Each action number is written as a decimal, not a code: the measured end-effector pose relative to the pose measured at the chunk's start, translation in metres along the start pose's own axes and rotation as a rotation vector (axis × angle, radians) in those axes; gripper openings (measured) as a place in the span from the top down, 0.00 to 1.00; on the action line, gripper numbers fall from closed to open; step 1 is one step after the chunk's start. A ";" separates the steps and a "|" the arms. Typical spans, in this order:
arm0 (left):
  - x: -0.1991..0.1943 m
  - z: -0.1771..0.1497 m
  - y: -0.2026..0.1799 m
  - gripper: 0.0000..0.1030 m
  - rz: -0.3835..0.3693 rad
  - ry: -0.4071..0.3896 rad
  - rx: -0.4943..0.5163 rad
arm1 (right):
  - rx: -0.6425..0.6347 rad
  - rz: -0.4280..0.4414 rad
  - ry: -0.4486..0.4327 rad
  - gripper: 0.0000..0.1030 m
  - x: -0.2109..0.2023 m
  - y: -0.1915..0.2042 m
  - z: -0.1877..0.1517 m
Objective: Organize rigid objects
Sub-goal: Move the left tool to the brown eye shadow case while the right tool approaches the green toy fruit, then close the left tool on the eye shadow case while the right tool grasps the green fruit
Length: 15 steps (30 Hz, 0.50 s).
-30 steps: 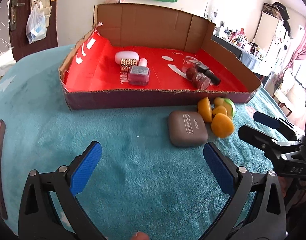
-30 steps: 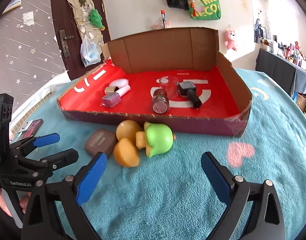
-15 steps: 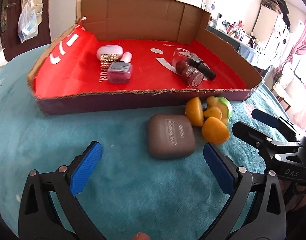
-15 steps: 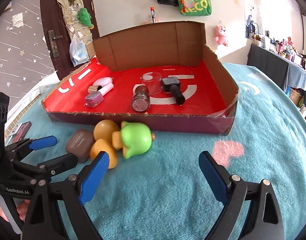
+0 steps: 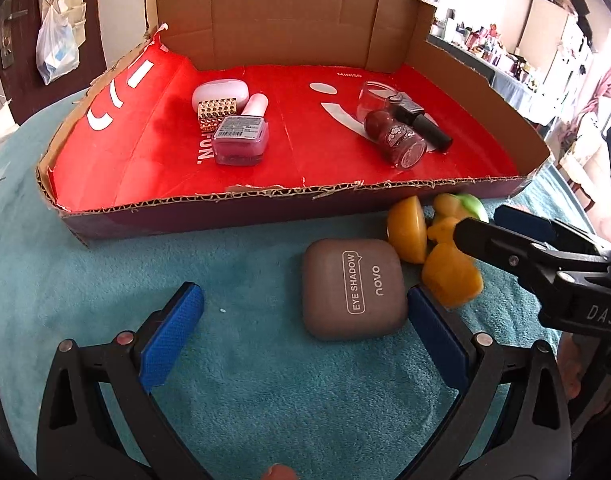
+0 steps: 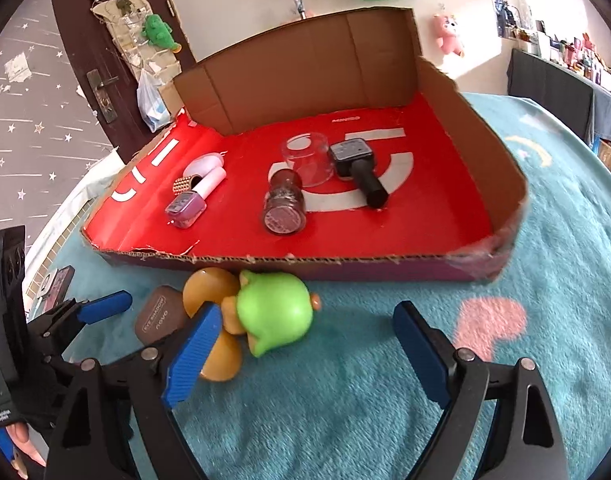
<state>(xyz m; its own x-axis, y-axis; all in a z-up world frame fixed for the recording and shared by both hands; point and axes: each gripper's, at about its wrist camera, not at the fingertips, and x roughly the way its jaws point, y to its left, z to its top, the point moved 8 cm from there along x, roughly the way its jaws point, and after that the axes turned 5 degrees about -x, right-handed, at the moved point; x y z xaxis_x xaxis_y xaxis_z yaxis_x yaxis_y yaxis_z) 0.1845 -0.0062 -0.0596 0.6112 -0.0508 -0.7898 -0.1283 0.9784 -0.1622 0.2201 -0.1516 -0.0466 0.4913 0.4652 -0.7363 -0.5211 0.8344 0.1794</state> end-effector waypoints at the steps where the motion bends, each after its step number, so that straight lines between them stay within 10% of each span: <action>1: 0.000 0.000 0.000 0.00 -0.001 0.001 0.000 | -0.005 -0.002 0.004 0.13 0.002 0.001 0.001; 15: 0.001 -0.002 -0.004 0.01 0.029 0.002 0.035 | -0.028 0.037 0.020 0.34 0.012 0.011 0.004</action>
<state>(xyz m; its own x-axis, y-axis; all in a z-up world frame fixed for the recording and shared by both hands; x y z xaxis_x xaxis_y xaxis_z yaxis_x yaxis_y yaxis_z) 0.1844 -0.0102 -0.0610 0.6064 -0.0229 -0.7948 -0.1184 0.9858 -0.1188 0.2234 -0.1353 -0.0508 0.4573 0.4893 -0.7426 -0.5579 0.8082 0.1889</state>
